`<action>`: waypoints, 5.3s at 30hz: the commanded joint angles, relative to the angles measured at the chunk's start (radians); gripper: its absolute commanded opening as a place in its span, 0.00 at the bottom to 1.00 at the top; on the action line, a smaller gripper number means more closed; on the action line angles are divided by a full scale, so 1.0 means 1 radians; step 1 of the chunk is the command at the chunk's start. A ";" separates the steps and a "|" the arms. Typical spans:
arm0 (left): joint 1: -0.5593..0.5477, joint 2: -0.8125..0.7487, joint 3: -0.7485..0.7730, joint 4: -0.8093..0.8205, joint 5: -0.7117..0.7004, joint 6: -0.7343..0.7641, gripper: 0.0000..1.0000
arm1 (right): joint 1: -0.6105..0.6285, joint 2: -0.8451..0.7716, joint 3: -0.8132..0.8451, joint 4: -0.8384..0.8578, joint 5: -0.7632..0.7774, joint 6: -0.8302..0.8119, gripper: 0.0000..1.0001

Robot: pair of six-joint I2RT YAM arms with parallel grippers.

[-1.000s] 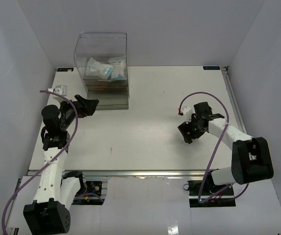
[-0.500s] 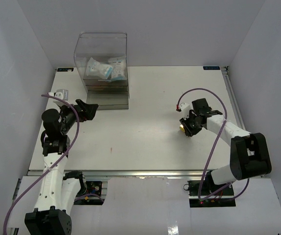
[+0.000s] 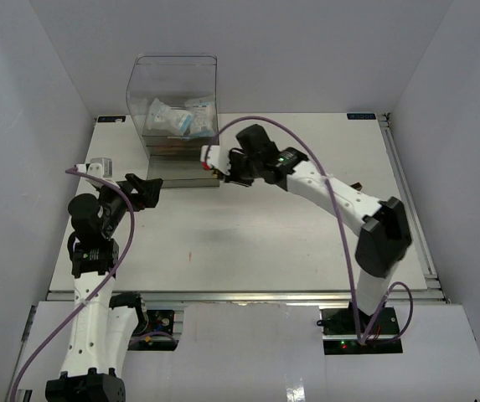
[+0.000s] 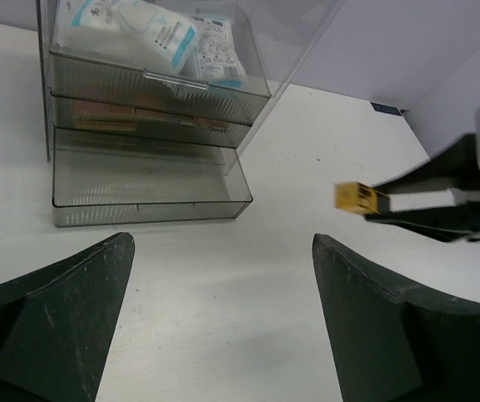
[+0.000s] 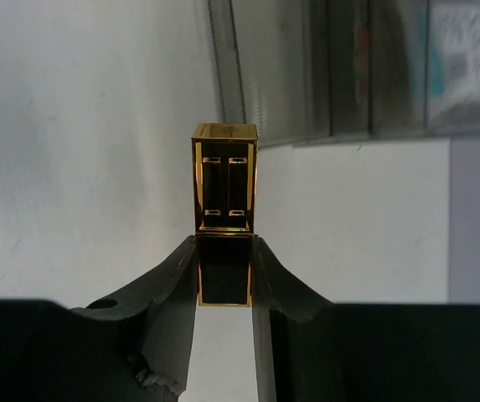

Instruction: Organize the makeup

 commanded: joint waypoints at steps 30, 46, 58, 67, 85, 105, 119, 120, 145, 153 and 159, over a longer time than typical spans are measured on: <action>0.045 -0.049 -0.008 -0.005 -0.029 0.022 0.98 | 0.080 0.285 0.220 0.248 0.230 -0.011 0.96; 0.045 -0.023 -0.022 0.037 0.085 -0.015 0.98 | -0.470 -0.346 -0.524 -0.302 0.016 -0.772 0.90; 0.046 -0.018 -0.024 0.038 0.084 -0.011 0.98 | -0.639 -0.001 -0.373 -0.151 0.447 -0.979 0.98; 0.046 -0.024 -0.021 0.037 0.086 -0.007 0.98 | -0.645 0.147 -0.228 -0.077 0.437 -1.026 1.00; 0.046 -0.026 -0.021 0.034 0.079 -0.005 0.98 | -0.649 0.207 -0.198 -0.215 0.410 -0.976 0.70; 0.046 -0.029 -0.021 0.033 0.080 -0.005 0.98 | -0.682 0.285 -0.139 -0.272 0.390 -0.878 0.57; 0.048 -0.032 -0.021 0.032 0.072 -0.005 0.98 | -0.535 0.129 -0.074 -0.409 0.231 -0.654 0.17; 0.048 -0.035 -0.022 0.032 0.068 -0.005 0.98 | -0.465 0.114 -0.061 -0.425 0.200 -0.626 0.17; 0.055 -0.085 -0.021 -0.008 -0.082 0.026 0.98 | 0.111 0.592 0.630 0.283 0.202 0.040 0.19; 0.057 -0.068 -0.021 -0.003 -0.053 0.021 0.98 | 0.068 0.629 0.553 0.367 0.221 0.020 0.27; 0.058 -0.050 -0.021 0.003 -0.029 0.017 0.98 | 0.051 0.607 0.479 0.382 0.185 0.025 0.44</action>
